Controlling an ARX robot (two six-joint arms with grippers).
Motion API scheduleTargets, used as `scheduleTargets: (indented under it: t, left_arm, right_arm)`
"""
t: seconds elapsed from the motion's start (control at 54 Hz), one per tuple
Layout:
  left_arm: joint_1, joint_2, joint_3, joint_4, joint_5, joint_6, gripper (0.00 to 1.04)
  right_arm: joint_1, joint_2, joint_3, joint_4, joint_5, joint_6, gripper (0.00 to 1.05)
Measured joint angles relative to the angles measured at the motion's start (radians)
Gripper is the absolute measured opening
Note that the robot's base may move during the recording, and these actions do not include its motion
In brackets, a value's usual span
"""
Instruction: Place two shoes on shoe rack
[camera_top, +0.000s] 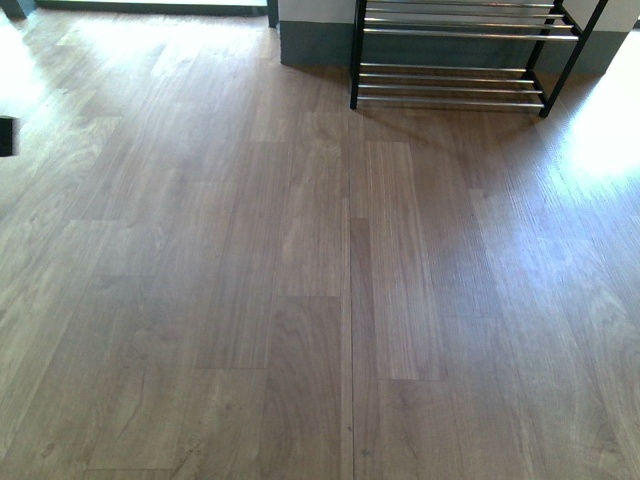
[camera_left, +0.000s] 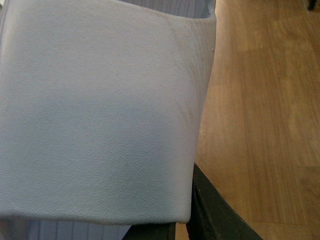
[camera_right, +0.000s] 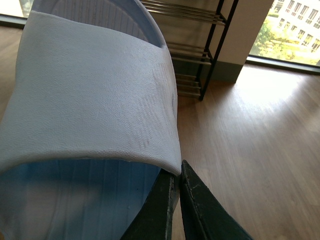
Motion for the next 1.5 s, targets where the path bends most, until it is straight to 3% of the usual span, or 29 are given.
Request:
scheduleTargets:
  t: [0.315,0.426,0.704,1.5]
  left_arm:
    - [-0.136,-0.672,-0.322,-0.185,-0.262,-0.039,0.02]
    - [-0.14,-0.739,-0.42,-0.049,-0.329,-0.043,0.02]
    - [-0.151,-0.682,-0.458,0.348,-0.384,0.032,0.02]
    - [-0.154,-0.673,-0.458,0.348,-0.387,0.034,0.02]
  right_arm:
    - [0.0,0.0,0.0,0.0,0.0,0.0,0.01]
    - [0.0,0.0,0.0,0.0,0.0,0.0,0.01]
    - [0.0,0.0,0.0,0.0,0.0,0.0,0.01]
    - [0.0,0.0,0.0,0.0,0.0,0.0,0.01]
